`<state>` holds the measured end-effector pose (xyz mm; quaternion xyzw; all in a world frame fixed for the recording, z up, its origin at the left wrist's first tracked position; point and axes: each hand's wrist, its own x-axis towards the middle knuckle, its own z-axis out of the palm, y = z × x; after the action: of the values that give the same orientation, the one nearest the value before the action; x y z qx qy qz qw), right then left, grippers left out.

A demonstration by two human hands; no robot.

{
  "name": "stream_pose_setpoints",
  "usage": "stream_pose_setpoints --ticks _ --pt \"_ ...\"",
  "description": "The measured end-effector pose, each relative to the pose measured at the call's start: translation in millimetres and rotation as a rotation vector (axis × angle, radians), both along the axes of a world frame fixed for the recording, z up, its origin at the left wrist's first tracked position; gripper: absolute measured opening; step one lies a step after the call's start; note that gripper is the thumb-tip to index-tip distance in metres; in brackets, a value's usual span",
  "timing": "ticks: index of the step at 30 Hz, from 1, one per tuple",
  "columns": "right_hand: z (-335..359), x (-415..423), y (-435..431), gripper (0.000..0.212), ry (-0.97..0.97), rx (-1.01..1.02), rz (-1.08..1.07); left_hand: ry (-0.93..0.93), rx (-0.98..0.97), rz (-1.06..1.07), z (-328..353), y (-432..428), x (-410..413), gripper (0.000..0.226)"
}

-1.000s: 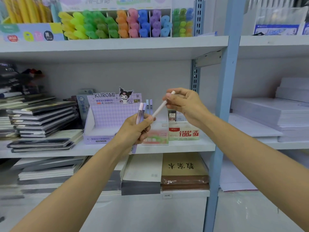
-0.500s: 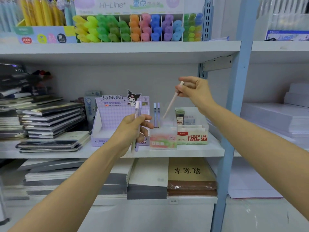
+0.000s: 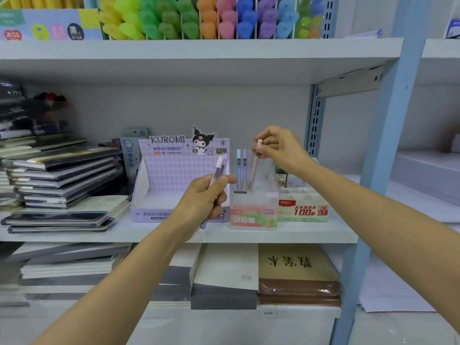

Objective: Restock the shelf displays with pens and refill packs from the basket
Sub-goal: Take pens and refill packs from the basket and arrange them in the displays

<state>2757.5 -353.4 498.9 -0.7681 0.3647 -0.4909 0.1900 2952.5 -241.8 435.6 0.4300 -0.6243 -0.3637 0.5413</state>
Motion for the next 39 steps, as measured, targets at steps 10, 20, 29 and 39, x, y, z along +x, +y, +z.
stream_pose_setpoints --ticks 10,20,29,39 --pt "-1.7 -0.5 -8.3 0.018 -0.024 -0.018 0.009 -0.018 -0.001 -0.001 -7.1 -9.6 0.8 0.027" --pt "0.8 -0.1 -10.5 0.014 -0.010 0.013 0.005 -0.015 0.008 -0.018 -6.4 -7.3 1.6 0.028" --pt "1.9 10.0 -20.4 0.012 0.122 -0.153 -0.146 -0.016 0.016 -0.031 -6.1 -6.9 1.3 0.028" --pt "-1.7 6.1 -15.8 0.022 0.247 -0.225 -0.283 0.025 0.066 -0.090 -1.6 -7.0 1.4 0.026"
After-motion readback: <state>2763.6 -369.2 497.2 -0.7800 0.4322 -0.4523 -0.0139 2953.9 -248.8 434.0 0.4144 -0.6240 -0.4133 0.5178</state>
